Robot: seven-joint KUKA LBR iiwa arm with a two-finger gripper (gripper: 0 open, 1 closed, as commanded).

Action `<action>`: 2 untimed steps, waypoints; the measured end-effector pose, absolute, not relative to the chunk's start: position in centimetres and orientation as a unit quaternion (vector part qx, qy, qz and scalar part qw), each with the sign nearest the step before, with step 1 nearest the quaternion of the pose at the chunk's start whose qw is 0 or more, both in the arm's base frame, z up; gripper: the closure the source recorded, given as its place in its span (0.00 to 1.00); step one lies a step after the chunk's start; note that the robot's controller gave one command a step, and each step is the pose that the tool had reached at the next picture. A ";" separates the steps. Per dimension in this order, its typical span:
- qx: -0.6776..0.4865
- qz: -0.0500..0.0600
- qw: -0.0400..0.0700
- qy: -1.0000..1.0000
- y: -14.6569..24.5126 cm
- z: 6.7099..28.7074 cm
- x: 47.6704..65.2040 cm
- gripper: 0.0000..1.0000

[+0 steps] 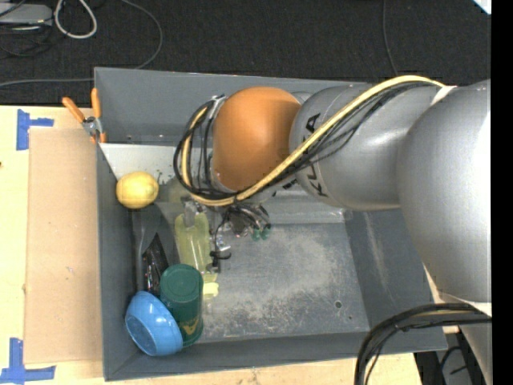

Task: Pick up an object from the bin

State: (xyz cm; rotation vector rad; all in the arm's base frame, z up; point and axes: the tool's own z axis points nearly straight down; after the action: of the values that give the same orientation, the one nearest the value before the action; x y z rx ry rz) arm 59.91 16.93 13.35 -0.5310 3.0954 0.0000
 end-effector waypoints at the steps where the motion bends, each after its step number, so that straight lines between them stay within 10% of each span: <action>1: -0.014 0.000 -0.001 1.000 16.1 12.2 60.9 0.00; 2: -0.184 0.000 -0.001 0.983 15.9 9.5 60.8 0.00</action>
Offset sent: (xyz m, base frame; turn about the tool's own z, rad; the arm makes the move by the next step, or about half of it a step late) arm 0.0090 -0.0144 -0.0635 -0.6786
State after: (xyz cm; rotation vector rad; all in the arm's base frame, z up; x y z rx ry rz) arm 60.78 15.92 9.54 -0.5784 3.0896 0.0000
